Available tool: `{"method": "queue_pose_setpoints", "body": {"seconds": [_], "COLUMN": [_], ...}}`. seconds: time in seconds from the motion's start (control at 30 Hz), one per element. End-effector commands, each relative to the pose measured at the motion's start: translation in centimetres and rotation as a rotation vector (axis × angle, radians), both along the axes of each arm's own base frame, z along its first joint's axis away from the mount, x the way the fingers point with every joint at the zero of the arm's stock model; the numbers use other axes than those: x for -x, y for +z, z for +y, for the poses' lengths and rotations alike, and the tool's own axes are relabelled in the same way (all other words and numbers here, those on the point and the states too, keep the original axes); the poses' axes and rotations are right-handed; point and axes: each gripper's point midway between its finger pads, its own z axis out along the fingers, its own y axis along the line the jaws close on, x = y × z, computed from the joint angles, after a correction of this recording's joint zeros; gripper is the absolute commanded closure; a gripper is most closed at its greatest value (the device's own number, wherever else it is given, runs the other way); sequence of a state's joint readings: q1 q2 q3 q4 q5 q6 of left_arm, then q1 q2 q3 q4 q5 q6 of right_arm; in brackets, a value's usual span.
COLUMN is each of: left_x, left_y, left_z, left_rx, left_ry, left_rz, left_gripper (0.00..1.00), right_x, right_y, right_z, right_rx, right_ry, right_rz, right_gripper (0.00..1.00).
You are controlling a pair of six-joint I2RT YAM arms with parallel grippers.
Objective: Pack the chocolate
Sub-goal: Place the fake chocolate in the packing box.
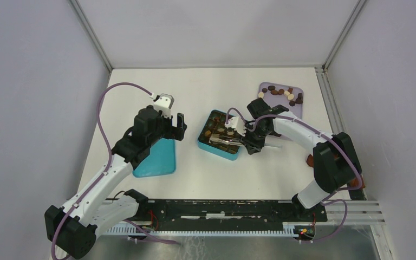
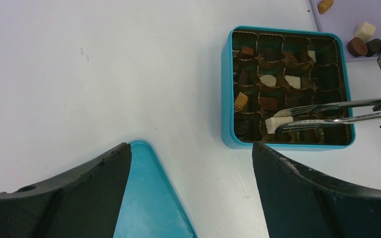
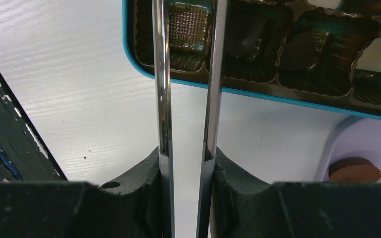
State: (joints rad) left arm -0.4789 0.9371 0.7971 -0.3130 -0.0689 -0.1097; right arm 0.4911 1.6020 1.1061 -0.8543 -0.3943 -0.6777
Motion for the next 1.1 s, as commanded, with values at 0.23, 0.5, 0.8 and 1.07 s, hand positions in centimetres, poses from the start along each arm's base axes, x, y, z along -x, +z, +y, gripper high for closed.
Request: {"method": "queue_pose_setpoints", "body": {"seconds": [0.23,0.5,0.8,1.07], "left_x": [-0.2,-0.1,-0.1,0.0], "left_y": [0.4,0.5,0.8,0.9], "left_z": [0.1,0.1,0.3,0.1], "left_rx": [-0.022,-0.02,-0.018,-0.011], "left_ry": [-0.014,-0.016,-0.01,-0.018], "left_rz": [-0.023,-0.028,-0.035,-0.037], "left_gripper": [0.04,0.04,0.04,0.04], "right_x": [-0.6,-0.8,-2.9,-8.5], "right_y": [0.6,2.2,5.2,6.6], "right_z": [0.5,1.3,-0.7,-9.6], "right_rx": [-0.009,-0.058,-0.174,-0.138], "right_ry": [0.002,0.012,-0.084,-0.377], "right_rz": [-0.028,-0.041,-0.066,-0.17], "right_gripper": [0.59,0.6,0.61,0.61]}}
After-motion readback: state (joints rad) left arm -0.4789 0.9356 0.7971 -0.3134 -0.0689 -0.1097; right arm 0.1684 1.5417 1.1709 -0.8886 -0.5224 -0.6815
